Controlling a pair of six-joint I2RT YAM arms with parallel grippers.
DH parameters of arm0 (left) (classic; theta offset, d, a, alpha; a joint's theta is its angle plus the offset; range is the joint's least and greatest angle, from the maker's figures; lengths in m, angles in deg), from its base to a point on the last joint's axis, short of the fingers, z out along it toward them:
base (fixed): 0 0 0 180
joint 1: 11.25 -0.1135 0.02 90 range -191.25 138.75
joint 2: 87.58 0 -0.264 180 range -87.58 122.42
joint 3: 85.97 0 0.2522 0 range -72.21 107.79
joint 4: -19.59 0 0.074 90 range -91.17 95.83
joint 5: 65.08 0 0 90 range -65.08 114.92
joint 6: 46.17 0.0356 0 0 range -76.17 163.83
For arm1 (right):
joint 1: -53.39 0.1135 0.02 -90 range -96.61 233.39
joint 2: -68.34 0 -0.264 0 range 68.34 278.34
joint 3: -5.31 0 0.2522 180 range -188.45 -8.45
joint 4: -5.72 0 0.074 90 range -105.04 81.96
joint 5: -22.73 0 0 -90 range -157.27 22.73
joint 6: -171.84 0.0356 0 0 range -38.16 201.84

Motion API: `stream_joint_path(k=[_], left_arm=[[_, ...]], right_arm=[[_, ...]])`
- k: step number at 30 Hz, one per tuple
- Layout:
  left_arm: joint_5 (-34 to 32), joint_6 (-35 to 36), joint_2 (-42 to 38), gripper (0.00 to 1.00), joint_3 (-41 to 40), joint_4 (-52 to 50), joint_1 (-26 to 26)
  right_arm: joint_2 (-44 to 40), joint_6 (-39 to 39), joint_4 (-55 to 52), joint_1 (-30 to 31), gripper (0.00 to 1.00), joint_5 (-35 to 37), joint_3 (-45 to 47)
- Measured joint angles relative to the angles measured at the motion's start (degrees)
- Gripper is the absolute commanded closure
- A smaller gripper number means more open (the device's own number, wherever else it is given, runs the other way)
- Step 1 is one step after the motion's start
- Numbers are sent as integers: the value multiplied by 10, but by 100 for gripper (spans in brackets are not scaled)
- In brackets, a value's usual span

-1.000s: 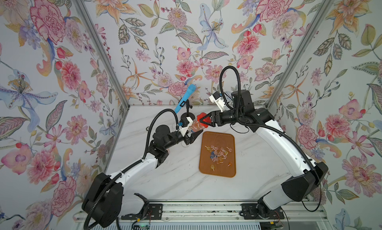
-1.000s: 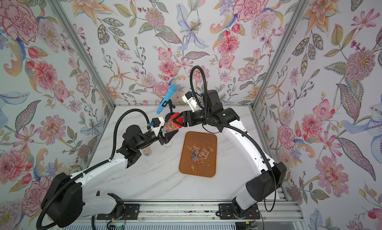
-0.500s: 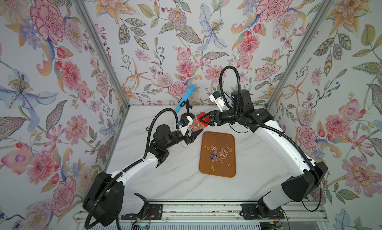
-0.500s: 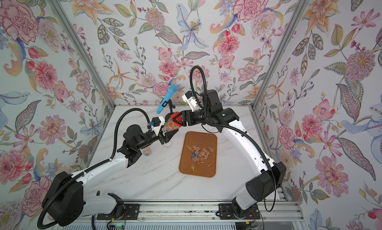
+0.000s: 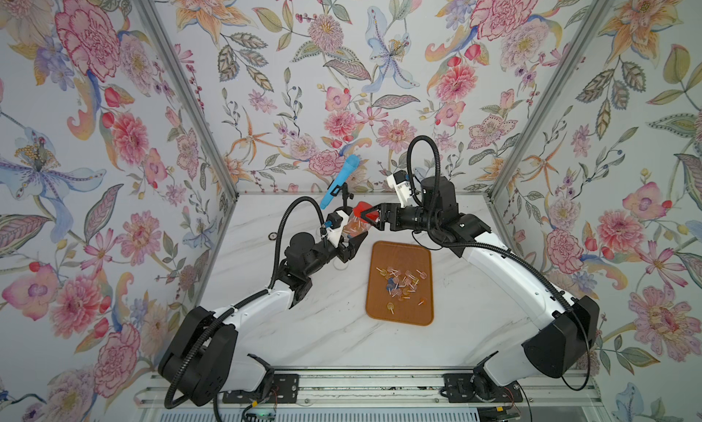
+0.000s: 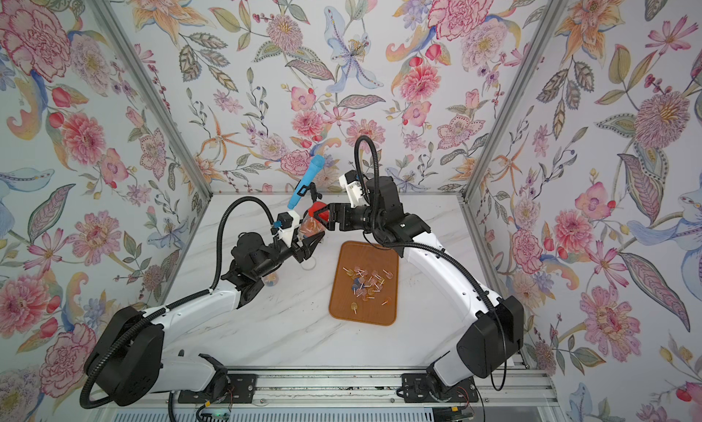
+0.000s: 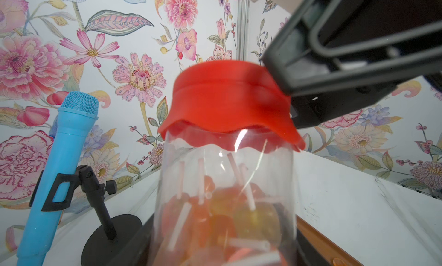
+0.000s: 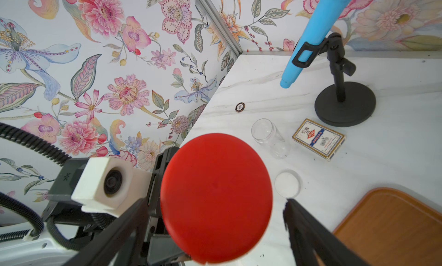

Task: Pour the candies out of the jar
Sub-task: Pick up the jar from the center of the board, then unscrew the lid from the jar.

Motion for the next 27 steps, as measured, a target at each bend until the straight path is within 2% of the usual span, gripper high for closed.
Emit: stream_joint_path(k=[9,18,22,27], left_arm=[[-44,10,0,100,-3,-1,20],[-84,30,-1,100,-4,-8,31],[-92,34,-5,100,-5,-8,31],[-103,35,-10,100,-8,-7,32]], right_arm=[[0,34,62,22,14,60,16],[13,47,68,44,22,115,15],[20,52,68,52,22,124,15],[24,64,81,52,33,120,15]])
